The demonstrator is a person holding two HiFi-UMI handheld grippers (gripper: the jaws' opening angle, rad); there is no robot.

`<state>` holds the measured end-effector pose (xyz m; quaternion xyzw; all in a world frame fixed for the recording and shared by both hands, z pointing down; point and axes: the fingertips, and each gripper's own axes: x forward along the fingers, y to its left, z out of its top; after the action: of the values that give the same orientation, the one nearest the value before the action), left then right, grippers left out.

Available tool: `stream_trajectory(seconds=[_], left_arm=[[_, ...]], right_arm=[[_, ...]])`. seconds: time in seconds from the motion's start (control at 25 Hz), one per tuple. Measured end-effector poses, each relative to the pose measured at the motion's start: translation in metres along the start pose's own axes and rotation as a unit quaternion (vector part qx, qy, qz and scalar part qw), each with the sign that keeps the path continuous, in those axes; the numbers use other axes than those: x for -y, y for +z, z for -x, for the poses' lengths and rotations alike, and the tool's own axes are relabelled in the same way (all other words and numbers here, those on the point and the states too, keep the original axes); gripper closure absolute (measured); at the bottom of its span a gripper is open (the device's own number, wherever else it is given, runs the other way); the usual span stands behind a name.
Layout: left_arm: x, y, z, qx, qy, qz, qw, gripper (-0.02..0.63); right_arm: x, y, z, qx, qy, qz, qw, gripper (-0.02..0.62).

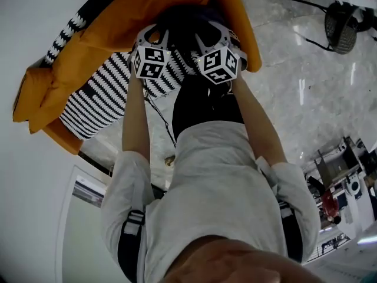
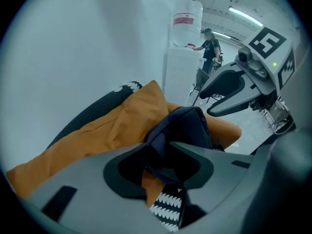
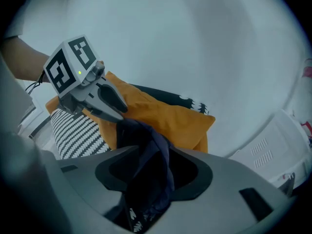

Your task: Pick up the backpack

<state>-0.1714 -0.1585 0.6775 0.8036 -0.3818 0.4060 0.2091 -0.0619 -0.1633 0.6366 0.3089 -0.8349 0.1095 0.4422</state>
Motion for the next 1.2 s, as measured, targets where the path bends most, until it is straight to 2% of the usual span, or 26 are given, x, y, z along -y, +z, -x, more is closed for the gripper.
stream_trajectory(seconds=[0.08, 0.2, 0.6, 0.92, 1.2], left_arm=[[0.003, -0.005, -0.005, -0.009, -0.02, -0.012, 0.9997, 0.421], [0.002, -0.008, -0.016, -0.017, -0.03, -0.03, 0.999, 0.385], [0.002, -0.007, -0.047, -0.025, -0.045, -0.05, 0.9974, 0.382], [-0.001, -0.006, -0.071, -0.022, -0.01, -0.064, 0.9977, 0.382], [0.008, -0.01, -0.072, -0.023, 0.005, -0.074, 0.997, 0.383]], right_arm=[[-0.001, -0.001, -0.007, -0.008, 0.002, 0.002, 1.0, 0.393], [0.004, -0.005, -0.017, -0.016, 0.0, 0.002, 1.0, 0.376], [0.009, -0.019, -0.041, -0.036, 0.013, -0.02, 0.999, 0.364], [0.016, -0.028, -0.057, -0.036, 0.022, -0.019, 0.999, 0.364], [0.009, -0.032, -0.052, -0.033, 0.02, -0.015, 0.999, 0.378]])
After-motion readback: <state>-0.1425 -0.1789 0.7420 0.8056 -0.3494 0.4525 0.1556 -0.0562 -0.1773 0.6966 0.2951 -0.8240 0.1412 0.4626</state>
